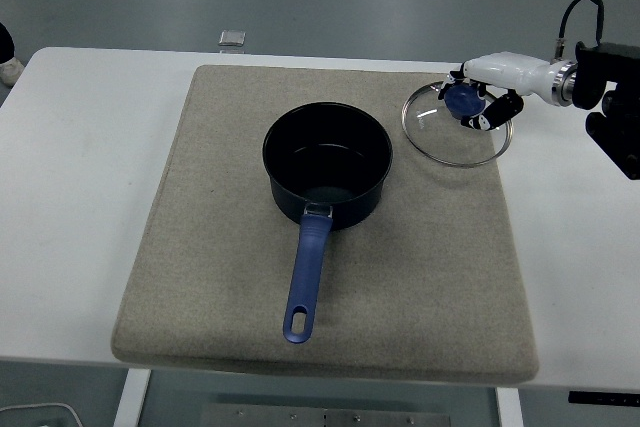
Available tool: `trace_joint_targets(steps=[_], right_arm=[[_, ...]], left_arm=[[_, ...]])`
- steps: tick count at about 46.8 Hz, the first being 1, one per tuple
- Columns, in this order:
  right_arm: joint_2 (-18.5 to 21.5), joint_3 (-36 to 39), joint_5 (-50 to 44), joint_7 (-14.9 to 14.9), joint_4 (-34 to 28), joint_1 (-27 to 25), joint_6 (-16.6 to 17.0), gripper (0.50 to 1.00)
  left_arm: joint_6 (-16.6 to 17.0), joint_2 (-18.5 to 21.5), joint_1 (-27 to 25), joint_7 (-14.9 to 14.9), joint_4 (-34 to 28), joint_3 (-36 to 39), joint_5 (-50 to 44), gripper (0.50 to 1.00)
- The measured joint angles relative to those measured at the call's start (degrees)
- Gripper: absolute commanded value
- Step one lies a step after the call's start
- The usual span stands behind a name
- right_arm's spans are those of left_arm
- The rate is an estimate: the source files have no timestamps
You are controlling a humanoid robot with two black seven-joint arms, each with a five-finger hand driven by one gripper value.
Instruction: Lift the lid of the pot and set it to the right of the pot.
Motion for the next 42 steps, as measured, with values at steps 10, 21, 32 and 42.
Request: trace_joint_targets(steps=[10,21,32,42], right_arm=[[0.03,-0.01,1.34,0.00,0.23,0.02,0.04,0.500],[0.45,-0.18,1.77,0.00,0.32,-0.92,-0.11,0.500],[0.55,-0.18,1.72,0.00,0.32,-1.15,-0.92,0.500],[0.41,-0.18,2.29,0.00,0.32,-1.16,-0.92,0.722]], left_arm=[[0.00,0.00,0.00,0.00,0.00,0.00,0.00,1.000],[0.00,0.00,0.01,0.00,0.01,0.00,0.00,1.000],[0.00,0.00,0.00,0.00,0.01,0.00,0.00,1.000],[0.00,0.00,0.01,0.00,0.00,0.00,0.00,1.000]])
